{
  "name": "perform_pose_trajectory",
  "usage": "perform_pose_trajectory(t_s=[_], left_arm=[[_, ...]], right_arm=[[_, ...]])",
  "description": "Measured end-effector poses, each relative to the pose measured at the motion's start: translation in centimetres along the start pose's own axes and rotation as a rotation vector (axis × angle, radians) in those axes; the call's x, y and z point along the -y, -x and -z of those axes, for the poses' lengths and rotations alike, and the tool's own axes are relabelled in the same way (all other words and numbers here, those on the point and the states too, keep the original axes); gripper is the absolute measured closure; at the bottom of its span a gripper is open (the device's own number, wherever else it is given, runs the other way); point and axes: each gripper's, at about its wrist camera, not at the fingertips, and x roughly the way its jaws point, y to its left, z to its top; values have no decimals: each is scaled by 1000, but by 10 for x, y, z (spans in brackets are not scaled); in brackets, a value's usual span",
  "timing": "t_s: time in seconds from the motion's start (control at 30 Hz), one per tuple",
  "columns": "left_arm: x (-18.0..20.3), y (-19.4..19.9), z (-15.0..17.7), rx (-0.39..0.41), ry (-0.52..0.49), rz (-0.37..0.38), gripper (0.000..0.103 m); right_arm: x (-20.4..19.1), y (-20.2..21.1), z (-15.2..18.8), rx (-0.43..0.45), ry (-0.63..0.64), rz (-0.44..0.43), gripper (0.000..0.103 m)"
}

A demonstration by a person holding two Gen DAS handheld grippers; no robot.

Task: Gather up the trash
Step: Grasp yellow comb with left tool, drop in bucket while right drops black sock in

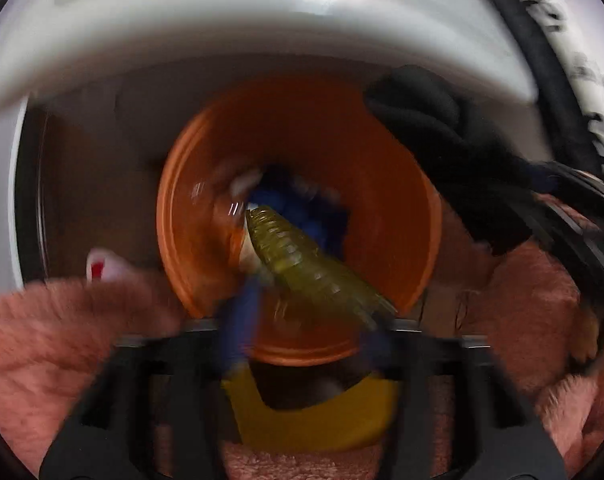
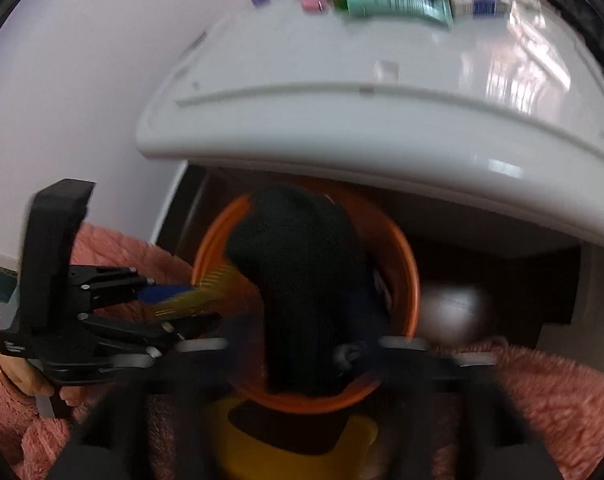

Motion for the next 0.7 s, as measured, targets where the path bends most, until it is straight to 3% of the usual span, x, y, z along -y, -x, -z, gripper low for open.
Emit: perform_pose_trajectory(t_s=[0.07, 0.4, 0.53, 0.7], left_arm=[[-5, -5, -2, 1, 34, 46, 27], [-4, 9, 2, 74, 26, 38, 23], [9, 42, -1, 208, -27, -34, 23], [9, 86, -20, 404, -21, -152, 21]], right_arm=[[1, -3, 0, 5, 5, 46, 32], [15, 6, -11, 55, -82, 58, 31], [20, 36, -19, 142, -72, 75, 30], [26, 72, -71, 309, -67, 64, 20]])
